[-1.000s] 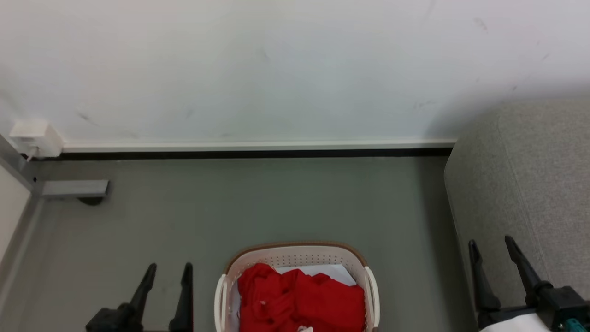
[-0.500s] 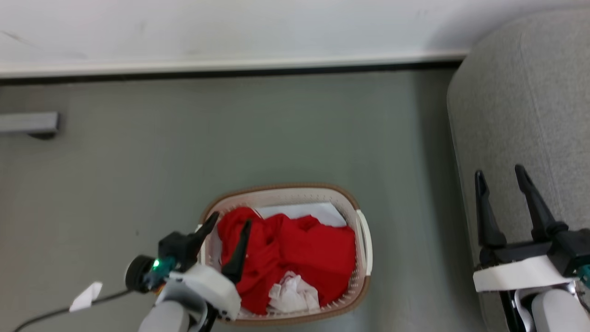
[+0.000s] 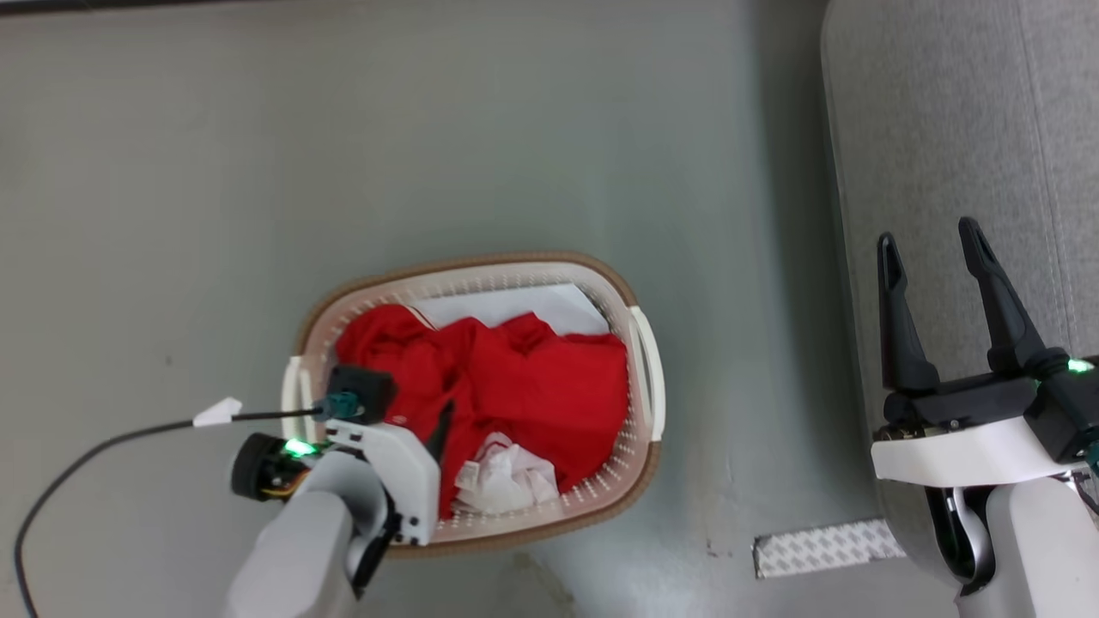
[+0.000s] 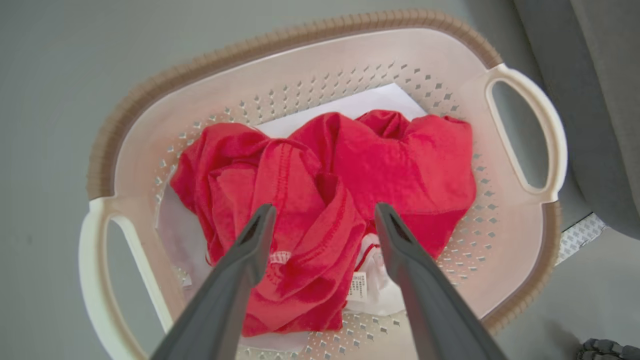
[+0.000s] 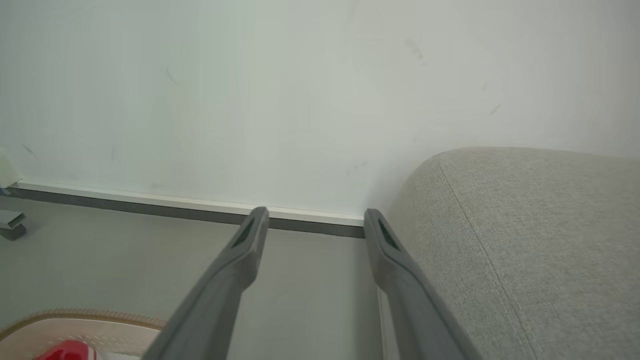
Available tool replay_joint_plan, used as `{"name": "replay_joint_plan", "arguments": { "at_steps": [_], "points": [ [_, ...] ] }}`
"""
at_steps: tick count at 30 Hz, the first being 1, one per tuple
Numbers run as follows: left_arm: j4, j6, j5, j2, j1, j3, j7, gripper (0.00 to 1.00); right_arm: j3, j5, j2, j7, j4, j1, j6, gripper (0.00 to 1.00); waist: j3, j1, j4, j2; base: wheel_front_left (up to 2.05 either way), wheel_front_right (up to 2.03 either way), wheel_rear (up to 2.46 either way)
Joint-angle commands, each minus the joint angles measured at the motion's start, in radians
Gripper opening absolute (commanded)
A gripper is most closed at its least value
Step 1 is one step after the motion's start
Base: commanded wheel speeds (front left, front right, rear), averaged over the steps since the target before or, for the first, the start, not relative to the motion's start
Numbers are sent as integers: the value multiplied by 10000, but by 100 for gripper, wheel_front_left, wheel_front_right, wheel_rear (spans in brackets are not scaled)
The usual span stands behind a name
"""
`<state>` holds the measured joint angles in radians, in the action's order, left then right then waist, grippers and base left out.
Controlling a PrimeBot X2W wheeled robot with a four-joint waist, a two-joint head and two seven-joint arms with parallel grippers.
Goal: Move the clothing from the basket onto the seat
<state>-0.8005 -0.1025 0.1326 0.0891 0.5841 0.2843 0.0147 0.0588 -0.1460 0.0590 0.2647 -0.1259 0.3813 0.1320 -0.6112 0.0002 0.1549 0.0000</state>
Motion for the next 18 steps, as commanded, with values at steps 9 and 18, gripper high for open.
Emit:
{"name": "replay_joint_plan", "arguments": {
  "at_steps": [9, 18],
  "points": [
    [-1399, 451, -179, 496, 1035, -41, -41, 100, 151, 72, -66, -4, 215, 312, -24, 100, -604, -2, 392, 0, 0, 0, 0],
    [-2046, 258, -35, 502, 1810, 51, 56, 100, 343, 21, -81, -4, 318, 475, -24, 100, -1213, -2, 555, 0, 0, 0, 0]
  ]
}}
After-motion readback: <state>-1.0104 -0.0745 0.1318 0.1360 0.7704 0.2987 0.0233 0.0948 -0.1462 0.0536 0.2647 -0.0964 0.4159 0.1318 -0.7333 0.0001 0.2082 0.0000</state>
